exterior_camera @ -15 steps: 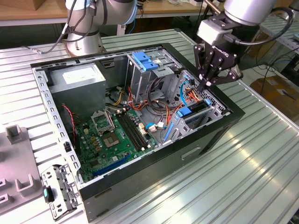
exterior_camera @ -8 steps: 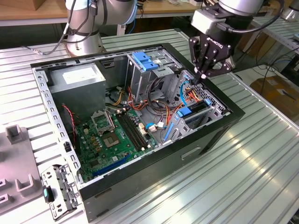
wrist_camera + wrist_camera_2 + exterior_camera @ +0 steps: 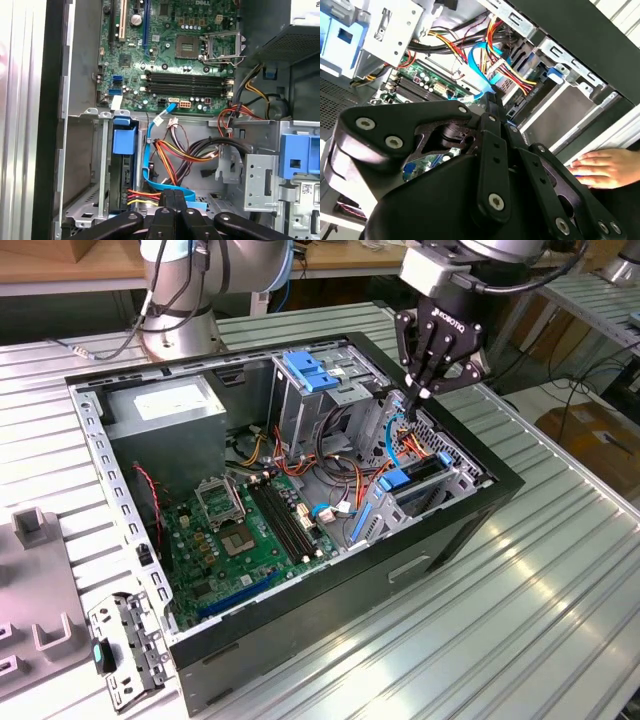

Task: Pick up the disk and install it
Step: 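Insert the second disk wire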

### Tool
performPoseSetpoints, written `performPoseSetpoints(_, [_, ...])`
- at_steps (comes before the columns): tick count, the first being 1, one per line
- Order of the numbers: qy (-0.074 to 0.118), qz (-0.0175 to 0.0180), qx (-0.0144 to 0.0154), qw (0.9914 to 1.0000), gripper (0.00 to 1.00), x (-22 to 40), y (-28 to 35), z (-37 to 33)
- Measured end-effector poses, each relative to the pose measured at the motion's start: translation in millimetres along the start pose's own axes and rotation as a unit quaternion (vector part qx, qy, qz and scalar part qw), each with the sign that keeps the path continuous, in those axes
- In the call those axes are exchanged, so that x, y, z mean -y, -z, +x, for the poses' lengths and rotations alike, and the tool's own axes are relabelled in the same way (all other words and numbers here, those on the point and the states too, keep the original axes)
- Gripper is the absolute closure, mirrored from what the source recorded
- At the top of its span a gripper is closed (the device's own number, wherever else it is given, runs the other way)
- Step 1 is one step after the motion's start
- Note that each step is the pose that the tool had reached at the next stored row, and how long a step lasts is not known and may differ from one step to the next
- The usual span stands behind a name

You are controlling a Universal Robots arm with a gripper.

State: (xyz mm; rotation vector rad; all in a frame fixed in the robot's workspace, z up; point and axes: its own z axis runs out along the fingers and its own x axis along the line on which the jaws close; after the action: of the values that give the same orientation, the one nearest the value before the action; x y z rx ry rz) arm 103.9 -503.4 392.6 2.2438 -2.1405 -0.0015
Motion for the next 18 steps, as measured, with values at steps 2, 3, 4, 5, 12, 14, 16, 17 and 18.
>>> performPoseSetpoints(2, [0.000,-0.0013,-0.0149,0.99989,0.89,1.4,-1.4,-4.2])
performPoseSetpoints(3, [0.000,-0.0017,-0.0199,0.99980,0.89,2.0,-1.9,-5.8])
performPoseSetpoints(4, [-0.001,-0.0024,-0.0267,0.99964,0.89,3.2,-2.8,-8.4])
performPoseSetpoints(5, [-0.001,-0.0028,-0.0300,0.99955,0.89,4.1,-3.5,-9.9])
performPoseSetpoints(12, [-0.001,-0.0036,-0.0365,0.99933,0.82,6.6,-11.1,-13.2])
performPoseSetpoints(14, [-0.001,-0.0038,-0.0395,0.99921,0.82,6.7,-14.0,-13.3])
performPoseSetpoints(16, [-0.001,-0.0041,-0.0457,0.99895,0.82,7.0,-16.9,-14.0])
performPoseSetpoints(17, [-0.001,-0.0042,-0.0486,0.99881,0.82,7.1,-17.9,-14.4])
performPoseSetpoints(18, [-0.001,-0.0043,-0.0499,0.99874,0.81,7.2,-18.7,-14.6])
